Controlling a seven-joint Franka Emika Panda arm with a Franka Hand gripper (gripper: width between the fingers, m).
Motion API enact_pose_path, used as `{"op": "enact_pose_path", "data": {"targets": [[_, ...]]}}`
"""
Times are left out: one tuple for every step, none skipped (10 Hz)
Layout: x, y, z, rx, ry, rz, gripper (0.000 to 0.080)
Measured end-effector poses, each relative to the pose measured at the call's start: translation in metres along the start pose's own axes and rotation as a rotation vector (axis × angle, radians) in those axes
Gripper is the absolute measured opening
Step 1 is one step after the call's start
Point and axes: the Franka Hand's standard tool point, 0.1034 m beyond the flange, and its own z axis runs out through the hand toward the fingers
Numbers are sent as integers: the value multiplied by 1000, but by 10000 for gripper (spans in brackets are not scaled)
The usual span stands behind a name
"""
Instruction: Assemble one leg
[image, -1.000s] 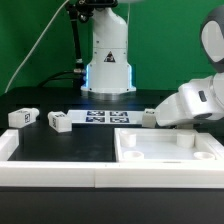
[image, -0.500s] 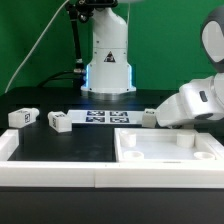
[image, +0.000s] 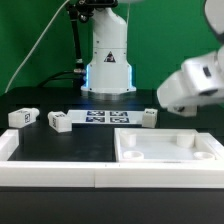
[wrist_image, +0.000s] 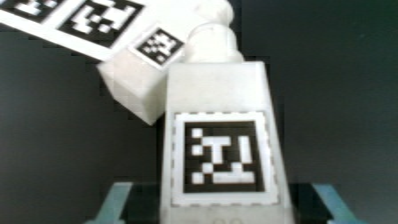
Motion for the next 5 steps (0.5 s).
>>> {"op": "enact_pose_path", "data": {"targets": [[-12, 7, -19, 10, 24, 9, 290], [-23, 15, -36, 17, 59, 7, 290], [-32, 20, -46, 16, 93, 19, 290], [-30, 17, -38, 14, 86, 14, 291], [-20, 17, -41, 14, 150, 15, 291]]}}
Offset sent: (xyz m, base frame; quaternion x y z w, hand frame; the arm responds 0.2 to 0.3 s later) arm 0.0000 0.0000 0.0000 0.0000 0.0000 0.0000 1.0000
